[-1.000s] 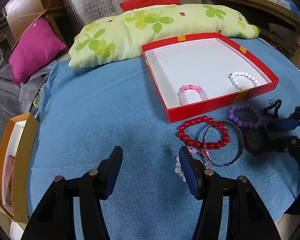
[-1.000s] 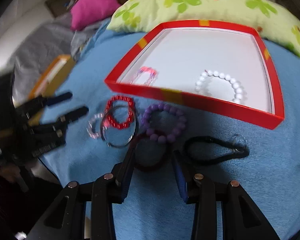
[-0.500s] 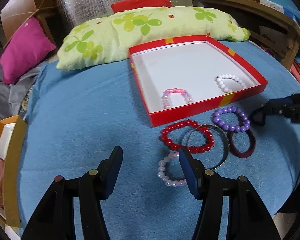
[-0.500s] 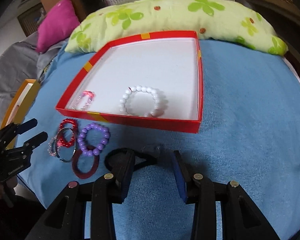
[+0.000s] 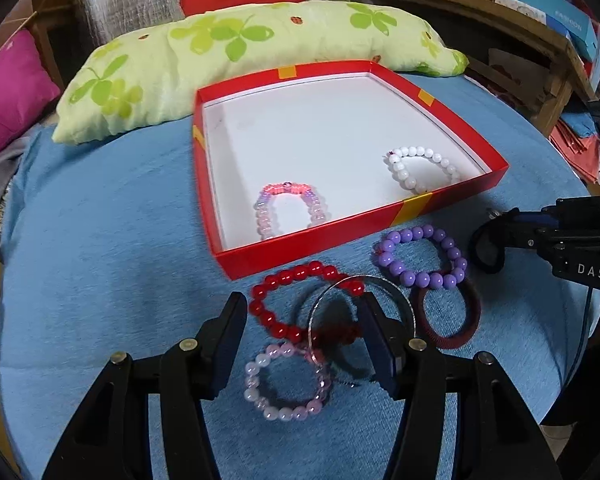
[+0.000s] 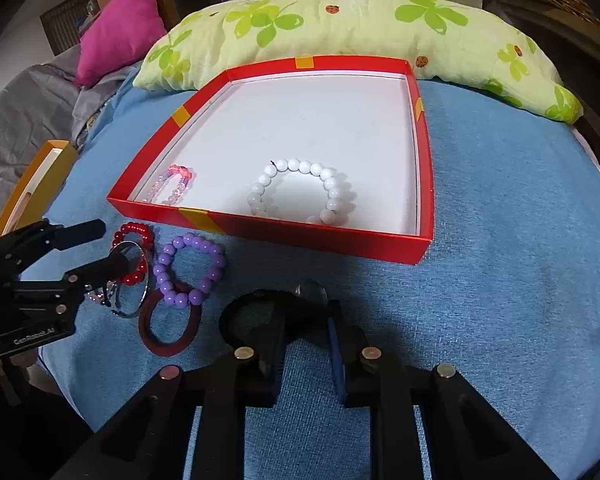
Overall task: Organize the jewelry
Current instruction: 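Grasp the silver bangle with the left tool while the right tool lifts the hair tie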
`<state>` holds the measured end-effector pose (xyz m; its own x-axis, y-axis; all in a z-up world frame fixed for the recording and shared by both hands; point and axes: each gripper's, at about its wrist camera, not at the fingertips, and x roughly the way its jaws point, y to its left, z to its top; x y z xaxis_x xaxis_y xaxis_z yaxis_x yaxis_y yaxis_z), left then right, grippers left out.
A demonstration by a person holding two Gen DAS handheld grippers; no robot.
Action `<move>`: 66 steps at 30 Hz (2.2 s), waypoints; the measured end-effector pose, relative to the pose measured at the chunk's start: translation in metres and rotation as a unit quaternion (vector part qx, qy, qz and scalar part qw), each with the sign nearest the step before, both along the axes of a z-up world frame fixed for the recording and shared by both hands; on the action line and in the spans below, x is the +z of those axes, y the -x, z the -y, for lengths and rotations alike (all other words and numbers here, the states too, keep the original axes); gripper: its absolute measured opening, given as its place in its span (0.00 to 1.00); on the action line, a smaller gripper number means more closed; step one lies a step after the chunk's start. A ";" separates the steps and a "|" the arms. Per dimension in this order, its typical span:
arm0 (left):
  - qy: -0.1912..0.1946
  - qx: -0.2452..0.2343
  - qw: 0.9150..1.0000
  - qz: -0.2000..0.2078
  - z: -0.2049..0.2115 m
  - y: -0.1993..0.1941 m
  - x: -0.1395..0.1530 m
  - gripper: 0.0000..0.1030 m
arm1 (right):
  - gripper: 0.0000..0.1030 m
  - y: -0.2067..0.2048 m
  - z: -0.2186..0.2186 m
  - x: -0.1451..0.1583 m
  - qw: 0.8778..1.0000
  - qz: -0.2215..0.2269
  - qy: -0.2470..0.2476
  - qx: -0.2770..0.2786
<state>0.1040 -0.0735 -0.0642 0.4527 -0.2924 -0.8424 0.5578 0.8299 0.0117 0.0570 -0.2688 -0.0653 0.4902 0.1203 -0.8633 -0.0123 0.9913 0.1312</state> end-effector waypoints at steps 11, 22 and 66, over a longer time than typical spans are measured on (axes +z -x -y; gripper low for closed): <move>0.002 -0.040 0.999 -0.002 0.020 0.014 0.004 0.70 | 0.18 -0.003 0.003 -0.002 1.000 -0.006 -0.009 -0.007; 0.004 -0.016 1.000 -0.014 0.024 0.004 -0.003 0.70 | 0.18 -0.004 0.004 -0.001 1.000 -0.005 -0.009 -0.008; 0.043 0.005 0.998 0.051 -0.013 0.017 0.042 0.59 | 0.18 -0.020 0.004 -0.002 1.000 0.013 -0.001 -0.028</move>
